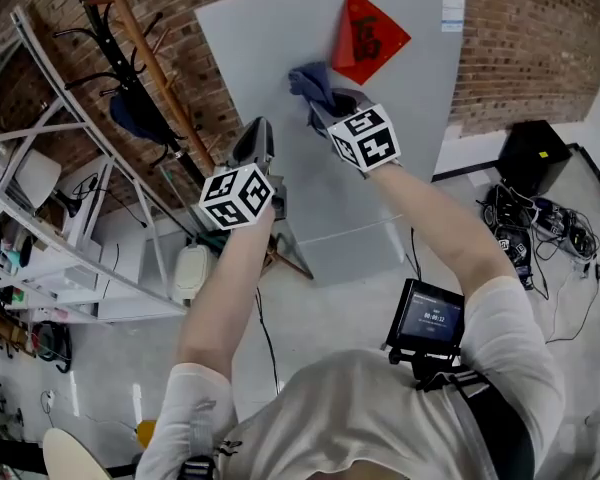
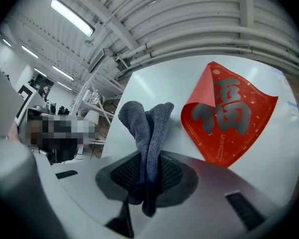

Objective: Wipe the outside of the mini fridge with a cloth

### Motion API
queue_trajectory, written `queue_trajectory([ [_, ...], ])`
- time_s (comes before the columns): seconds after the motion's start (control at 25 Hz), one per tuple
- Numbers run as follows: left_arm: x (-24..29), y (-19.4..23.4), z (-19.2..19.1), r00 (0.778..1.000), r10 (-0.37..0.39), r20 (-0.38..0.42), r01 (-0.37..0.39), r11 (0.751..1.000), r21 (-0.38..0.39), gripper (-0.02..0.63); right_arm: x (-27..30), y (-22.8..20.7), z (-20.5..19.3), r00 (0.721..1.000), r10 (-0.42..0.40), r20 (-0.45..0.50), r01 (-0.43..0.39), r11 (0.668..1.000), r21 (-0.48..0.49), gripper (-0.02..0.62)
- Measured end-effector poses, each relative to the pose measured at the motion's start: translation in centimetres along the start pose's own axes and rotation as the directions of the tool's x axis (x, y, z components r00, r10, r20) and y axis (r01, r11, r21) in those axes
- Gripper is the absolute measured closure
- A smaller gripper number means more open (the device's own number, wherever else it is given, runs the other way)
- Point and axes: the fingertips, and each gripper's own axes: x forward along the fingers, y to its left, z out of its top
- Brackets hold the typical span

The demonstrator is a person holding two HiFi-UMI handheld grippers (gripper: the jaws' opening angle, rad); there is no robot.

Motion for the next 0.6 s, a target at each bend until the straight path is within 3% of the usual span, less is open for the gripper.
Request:
queue_trajectory([
  [0.4,3.3,-4.0,-2.6,0.999,-0.042,-0.02,0.042,0.999,-0.03,0.606,-3.7,-0.7,-0.7,0.994,0.094,0.05,-0.089,0.992,-0.095,0.522],
  [0.6,5.4,-6.7,-3.8,0.996,-0.079,-0.029,0.078,0.996,-0.042,0.606,-6.5,-3.0,-1.0,0.991,0.093,0.092,-0.08,0.988,-0.135,0.522],
])
